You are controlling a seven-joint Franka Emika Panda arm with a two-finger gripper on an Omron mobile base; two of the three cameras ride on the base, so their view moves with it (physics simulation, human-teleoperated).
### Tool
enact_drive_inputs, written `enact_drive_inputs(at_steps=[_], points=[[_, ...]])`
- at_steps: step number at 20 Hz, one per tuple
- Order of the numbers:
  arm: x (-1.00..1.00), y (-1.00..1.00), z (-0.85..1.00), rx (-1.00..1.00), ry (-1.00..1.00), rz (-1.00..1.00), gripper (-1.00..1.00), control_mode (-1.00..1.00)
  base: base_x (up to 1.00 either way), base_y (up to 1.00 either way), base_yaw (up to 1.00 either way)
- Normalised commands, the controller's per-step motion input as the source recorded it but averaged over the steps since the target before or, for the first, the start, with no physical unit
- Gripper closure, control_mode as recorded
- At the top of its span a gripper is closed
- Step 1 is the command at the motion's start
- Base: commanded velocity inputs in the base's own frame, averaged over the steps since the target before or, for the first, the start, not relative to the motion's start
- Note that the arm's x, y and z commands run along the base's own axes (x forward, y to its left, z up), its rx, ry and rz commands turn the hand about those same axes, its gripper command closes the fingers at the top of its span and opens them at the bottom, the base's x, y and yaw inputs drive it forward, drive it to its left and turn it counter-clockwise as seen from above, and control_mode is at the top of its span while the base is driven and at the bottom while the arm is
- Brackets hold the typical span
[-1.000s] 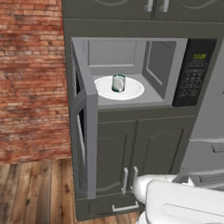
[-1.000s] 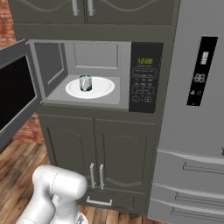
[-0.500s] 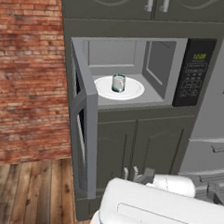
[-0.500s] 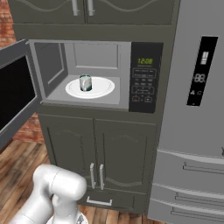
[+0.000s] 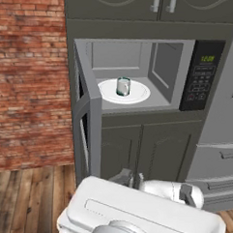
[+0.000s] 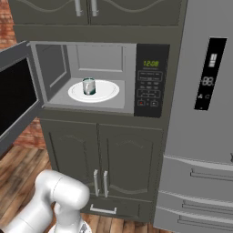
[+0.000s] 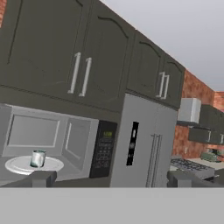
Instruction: Pick the mug from the counter and place it inside the microwave. Then close the microwave.
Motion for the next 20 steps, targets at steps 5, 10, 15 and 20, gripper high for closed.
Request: enact_drive_inputs(at_steps=[5, 10, 15, 20], points=[[0.35, 0.12, -0.18, -0.03, 0.00, -0.08, -1.00, -1.00, 0.00, 0.00, 0.00], [0.41, 0.08, -0.27, -0.01, 0.00, -0.08, -1.00, -1.00, 0.00, 0.00, 0.00], [0.35, 0.12, -0.24, 0.00, 0.00, -0.04, -1.00, -1.00, 0.00, 0.00, 0.00], [0.24, 0.28, -0.17, 0.00, 0.00, -0.05, -1.00, -1.00, 0.00, 0.00, 0.00]])
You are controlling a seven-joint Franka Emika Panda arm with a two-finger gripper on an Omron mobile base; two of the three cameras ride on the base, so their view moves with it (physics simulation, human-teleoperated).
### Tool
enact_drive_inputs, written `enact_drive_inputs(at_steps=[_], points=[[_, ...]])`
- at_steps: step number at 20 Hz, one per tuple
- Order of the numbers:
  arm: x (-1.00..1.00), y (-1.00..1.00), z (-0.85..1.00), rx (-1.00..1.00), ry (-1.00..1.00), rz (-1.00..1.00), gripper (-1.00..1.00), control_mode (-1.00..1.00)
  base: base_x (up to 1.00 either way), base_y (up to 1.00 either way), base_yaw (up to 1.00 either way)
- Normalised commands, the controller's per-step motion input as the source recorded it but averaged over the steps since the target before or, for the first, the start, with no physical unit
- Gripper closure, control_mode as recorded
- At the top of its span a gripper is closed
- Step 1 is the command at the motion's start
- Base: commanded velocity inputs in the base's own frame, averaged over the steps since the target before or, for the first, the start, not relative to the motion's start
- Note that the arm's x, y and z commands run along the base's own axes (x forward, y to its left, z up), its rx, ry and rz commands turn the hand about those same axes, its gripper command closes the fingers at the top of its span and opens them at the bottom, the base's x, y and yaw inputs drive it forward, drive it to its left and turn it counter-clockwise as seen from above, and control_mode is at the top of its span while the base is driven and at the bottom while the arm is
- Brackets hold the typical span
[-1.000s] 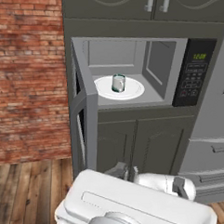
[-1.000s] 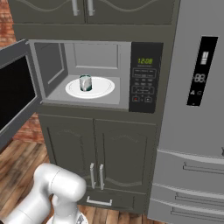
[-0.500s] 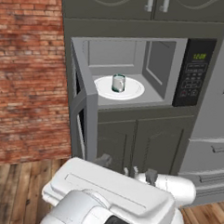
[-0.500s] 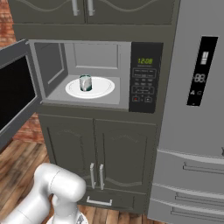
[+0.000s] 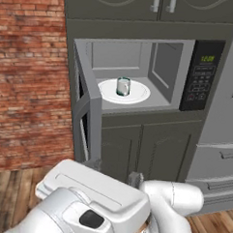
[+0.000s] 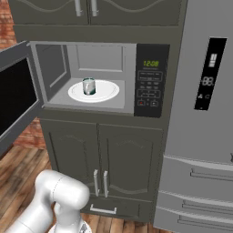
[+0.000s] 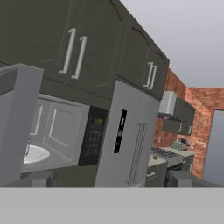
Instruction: Pick the mug from the counter and place it inside the microwave. Then close the microwave.
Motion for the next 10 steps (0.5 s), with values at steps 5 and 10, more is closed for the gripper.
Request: enact_drive_inputs(at_steps=[5, 10], points=[[0.16, 0.27, -0.15, 0.00, 0.00, -0.07, -1.00, -1.00, 0.00, 0.00, 0.00], [0.16, 0.25, -0.22, 0.00, 0.01, -0.10, -1.00, -1.00, 0.00, 0.00, 0.00]])
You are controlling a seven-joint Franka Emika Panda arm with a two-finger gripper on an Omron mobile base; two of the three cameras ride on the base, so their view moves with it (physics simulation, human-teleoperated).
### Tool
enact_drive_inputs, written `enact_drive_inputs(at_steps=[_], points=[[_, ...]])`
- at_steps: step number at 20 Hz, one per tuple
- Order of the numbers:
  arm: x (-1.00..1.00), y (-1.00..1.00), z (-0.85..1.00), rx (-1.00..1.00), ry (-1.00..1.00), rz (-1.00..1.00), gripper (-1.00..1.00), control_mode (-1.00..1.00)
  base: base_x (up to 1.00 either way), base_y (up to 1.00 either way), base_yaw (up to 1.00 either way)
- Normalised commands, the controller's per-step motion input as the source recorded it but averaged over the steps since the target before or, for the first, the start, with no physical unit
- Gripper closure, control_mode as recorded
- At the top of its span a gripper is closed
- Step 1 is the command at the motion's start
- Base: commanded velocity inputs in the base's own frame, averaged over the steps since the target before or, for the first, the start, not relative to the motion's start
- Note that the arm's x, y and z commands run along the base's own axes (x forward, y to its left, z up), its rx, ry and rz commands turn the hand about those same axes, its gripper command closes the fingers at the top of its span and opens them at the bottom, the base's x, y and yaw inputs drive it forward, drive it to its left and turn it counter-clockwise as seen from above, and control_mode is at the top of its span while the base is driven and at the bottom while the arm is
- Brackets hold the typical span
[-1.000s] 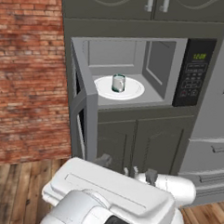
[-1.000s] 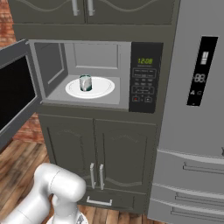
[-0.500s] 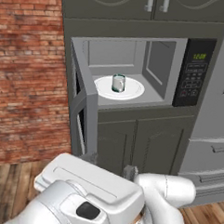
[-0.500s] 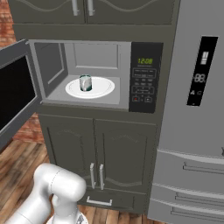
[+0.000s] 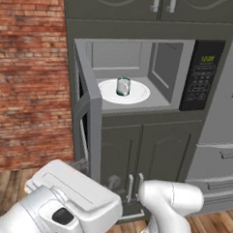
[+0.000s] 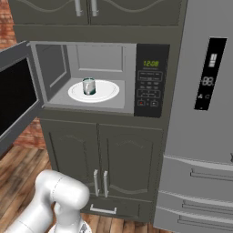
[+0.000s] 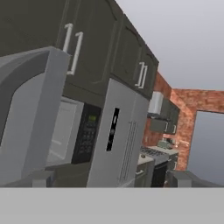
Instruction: Pick the mug from the counter and place it inside the microwave. Then close the microwave.
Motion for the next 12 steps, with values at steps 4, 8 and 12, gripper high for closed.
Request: enact_drive_inputs(at_steps=[4, 8, 12], points=[[0.17, 0.24, -0.25, 0.00, 0.00, -0.11, -1.00, -1.00, 0.00, 0.00, 0.00], [0.18, 0.21, -0.27, 0.00, 0.00, -0.08, -1.00, -1.00, 0.00, 0.00, 0.00], [0.24, 0.20, -0.20, 0.00, 0.02, -0.05, -1.00, -1.00, 0.00, 0.00, 0.00]])
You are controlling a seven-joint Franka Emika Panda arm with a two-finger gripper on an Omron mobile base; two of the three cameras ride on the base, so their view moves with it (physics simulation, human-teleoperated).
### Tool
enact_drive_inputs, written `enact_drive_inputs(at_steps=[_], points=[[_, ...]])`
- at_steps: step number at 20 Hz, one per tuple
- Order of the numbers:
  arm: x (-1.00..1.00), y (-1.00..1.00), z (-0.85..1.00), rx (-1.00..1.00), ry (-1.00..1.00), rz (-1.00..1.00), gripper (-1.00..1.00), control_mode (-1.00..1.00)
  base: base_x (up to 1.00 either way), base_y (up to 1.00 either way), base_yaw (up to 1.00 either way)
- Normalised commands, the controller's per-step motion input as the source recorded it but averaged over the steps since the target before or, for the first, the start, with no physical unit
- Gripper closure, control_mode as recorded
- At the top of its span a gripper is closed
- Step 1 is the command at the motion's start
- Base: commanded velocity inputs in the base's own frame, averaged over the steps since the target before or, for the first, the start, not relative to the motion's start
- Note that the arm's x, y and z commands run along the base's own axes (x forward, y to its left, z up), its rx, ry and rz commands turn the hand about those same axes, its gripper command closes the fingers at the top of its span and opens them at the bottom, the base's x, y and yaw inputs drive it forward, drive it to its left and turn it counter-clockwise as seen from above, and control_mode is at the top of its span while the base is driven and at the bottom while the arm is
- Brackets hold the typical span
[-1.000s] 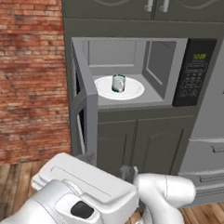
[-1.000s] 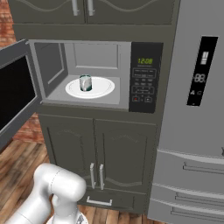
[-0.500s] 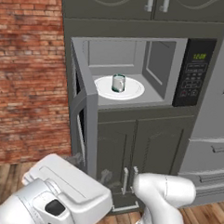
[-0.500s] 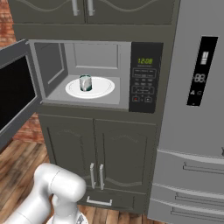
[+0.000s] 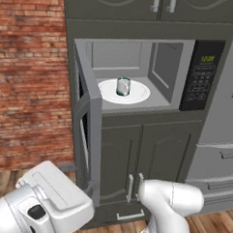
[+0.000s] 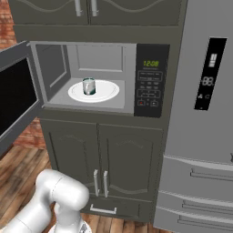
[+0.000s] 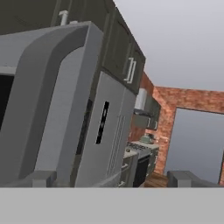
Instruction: Pick the mug from the counter and place it inside the microwave. Then close the microwave.
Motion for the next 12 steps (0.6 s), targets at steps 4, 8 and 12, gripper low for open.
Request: enact_drive_inputs(at_steps=[4, 8, 12], points=[[0.32, 0.22, -0.13, 0.00, 0.01, -0.03, -1.00, -1.00, 0.00, 0.00, 0.00], [0.39, 0.19, -0.14, 0.00, 0.01, -0.01, -1.00, -1.00, 0.00, 0.00, 0.00], [0.34, 0.18, -0.13, 0.00, 0.00, -0.01, -1.00, -1.00, 0.00, 0.00, 0.00]])
